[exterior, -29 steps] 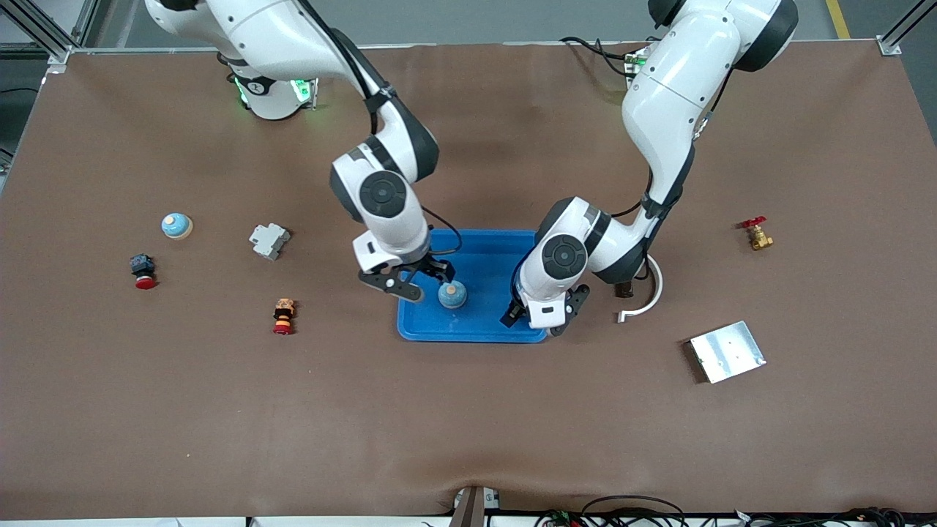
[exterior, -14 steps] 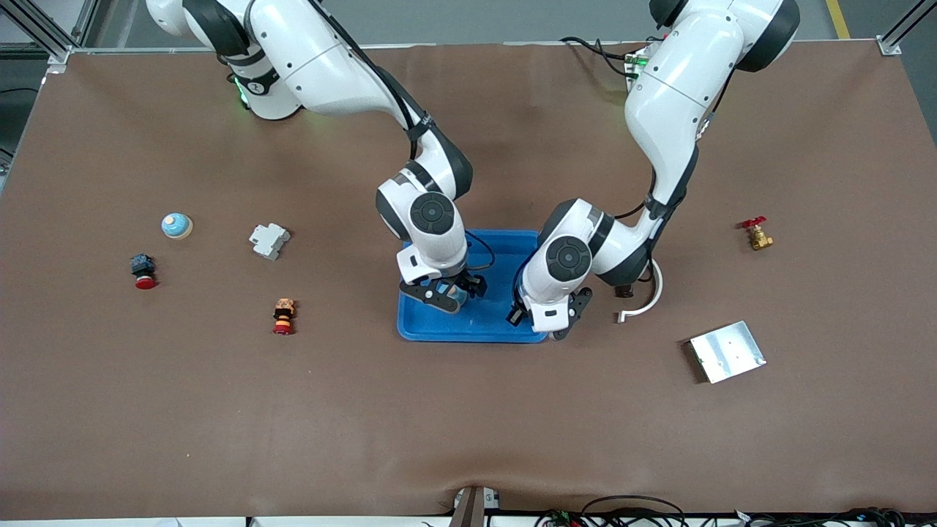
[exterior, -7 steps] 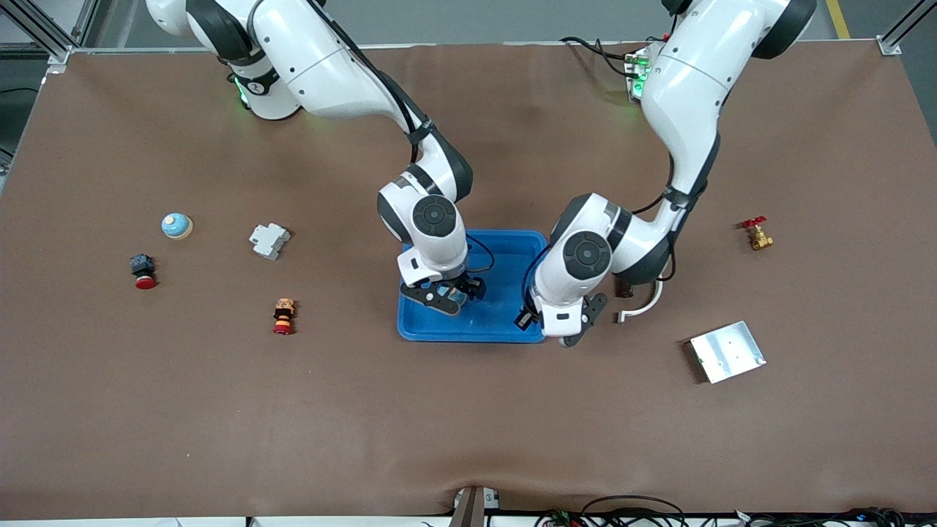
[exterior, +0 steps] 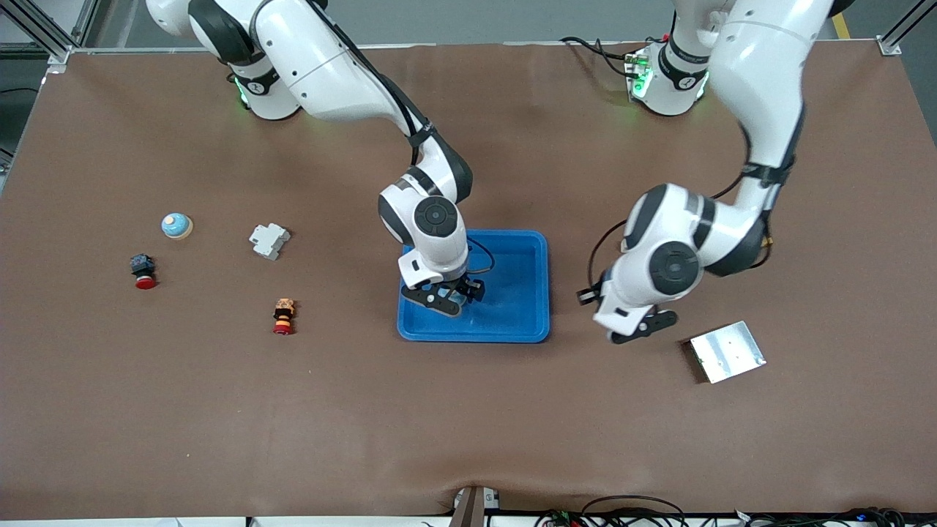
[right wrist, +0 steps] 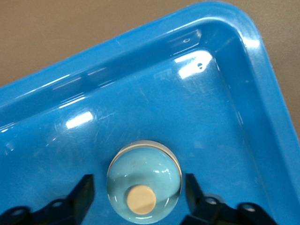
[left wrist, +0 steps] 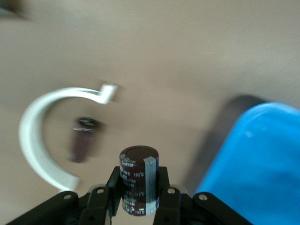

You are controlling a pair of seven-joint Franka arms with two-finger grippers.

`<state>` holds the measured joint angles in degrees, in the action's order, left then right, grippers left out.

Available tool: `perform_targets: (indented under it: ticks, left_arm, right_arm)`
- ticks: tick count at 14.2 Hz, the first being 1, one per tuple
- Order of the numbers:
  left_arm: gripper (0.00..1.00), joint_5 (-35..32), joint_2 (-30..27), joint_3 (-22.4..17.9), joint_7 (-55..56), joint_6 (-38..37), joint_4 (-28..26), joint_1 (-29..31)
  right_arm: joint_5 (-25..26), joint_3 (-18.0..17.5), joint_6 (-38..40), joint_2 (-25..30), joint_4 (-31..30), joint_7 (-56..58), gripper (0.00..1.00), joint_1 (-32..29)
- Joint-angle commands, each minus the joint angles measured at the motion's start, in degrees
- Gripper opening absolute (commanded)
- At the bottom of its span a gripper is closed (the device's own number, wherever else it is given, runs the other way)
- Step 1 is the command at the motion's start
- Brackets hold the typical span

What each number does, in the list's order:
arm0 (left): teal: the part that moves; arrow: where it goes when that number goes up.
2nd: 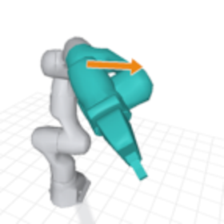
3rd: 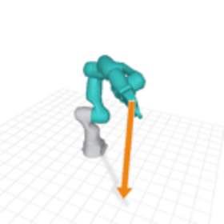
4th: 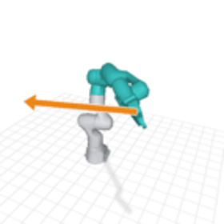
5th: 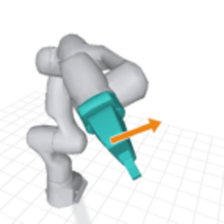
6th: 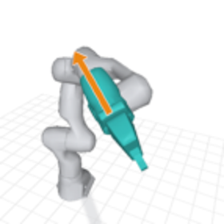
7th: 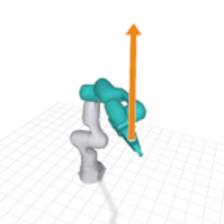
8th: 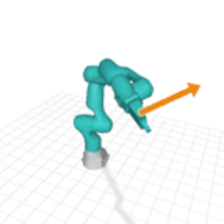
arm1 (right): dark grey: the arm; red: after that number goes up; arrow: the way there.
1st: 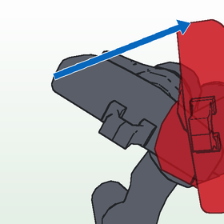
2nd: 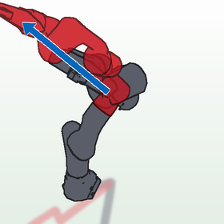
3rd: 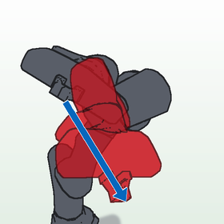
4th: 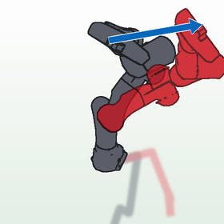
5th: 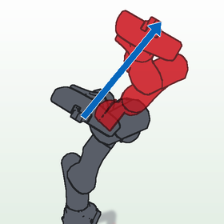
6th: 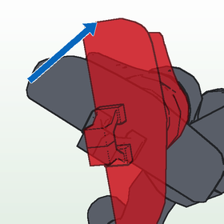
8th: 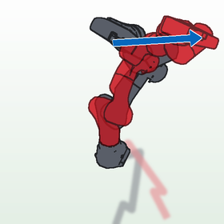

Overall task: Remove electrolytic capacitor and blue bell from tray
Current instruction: 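Carry the capacitor to the arc while the right gripper lifts the bell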

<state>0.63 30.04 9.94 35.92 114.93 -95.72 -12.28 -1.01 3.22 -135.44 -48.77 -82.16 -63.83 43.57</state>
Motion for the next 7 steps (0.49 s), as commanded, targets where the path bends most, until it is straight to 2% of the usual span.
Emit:
perform_targets:
  ticks: [1, 2, 7]
  left_arm:
    - [0.00, 0.0, -7.9, 0.2, -10.2, 0.6, -10.8, 2.9]
    - [0.00, -1.6, -8.8, 0.2, -12.5, 0.6, -12.3, 4.2]
    - [0.00, -8.0, -10.6, 0.3, -21.2, 4.3, -18.8, 8.8]
  right_arm:
    - [0.7, 0.7, 0.2, -1.3, 2.1, -1.6, 0.07, 0.7]
    - [0.7, 0.7, 0.3, -1.3, 2.1, -1.9, 0.00, 0.7]
    - [0.4, 0.6, 3.3, 0.2, 3.1, -3.2, 0.00, 0.8]
